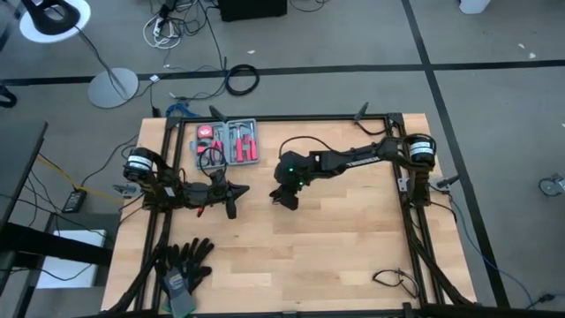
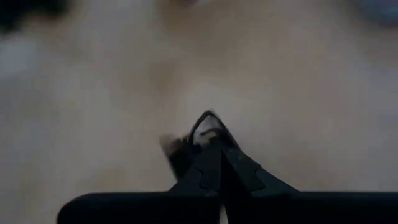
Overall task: Coil cords
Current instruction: Prepare the spool
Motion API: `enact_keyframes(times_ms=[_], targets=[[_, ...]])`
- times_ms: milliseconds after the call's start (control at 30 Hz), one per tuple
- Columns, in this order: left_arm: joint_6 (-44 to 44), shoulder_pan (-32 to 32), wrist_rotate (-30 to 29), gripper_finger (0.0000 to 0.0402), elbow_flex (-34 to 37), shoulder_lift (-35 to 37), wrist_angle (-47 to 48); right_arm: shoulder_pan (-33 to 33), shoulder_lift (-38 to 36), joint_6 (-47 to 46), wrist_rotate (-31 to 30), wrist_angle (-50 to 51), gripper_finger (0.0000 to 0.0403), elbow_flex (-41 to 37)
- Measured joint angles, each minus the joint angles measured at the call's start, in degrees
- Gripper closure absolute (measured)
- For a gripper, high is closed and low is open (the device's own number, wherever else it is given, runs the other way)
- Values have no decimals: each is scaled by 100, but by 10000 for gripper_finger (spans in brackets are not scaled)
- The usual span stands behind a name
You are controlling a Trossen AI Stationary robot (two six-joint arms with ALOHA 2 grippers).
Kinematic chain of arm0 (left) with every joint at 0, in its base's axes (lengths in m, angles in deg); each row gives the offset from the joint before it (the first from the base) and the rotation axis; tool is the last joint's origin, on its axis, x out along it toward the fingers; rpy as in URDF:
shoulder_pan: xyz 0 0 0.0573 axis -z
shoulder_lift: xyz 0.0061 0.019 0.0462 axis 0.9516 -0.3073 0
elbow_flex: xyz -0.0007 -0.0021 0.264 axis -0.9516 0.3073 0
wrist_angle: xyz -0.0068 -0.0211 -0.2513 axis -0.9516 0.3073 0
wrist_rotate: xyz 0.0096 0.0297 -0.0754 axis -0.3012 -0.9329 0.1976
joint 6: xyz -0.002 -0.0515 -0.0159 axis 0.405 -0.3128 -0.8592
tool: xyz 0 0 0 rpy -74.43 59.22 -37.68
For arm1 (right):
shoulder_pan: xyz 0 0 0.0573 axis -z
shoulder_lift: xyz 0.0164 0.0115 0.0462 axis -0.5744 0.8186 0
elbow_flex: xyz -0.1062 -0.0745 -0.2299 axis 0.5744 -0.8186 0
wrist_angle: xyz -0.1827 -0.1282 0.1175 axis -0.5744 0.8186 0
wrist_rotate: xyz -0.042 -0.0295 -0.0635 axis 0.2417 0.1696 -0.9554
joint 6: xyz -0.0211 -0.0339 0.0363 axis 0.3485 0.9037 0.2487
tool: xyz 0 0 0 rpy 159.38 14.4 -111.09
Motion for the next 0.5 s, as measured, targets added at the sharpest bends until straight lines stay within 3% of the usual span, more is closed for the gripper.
enact_keyframes(times_ms=[67,133,267,500], targets=[[-1,0,1,401,-9,1,7,15,117,-90,-846,-162,403,45],[-3,0,-1,401,5,0,4,8,118,-40,-1280,-89,403,15],[-8,0,2,401,-6,0,26,-13,21,109,-1113,-282,403,26],[-8,0,7,401,25,0,26,-3,-384,105,-1043,239,403,26]])
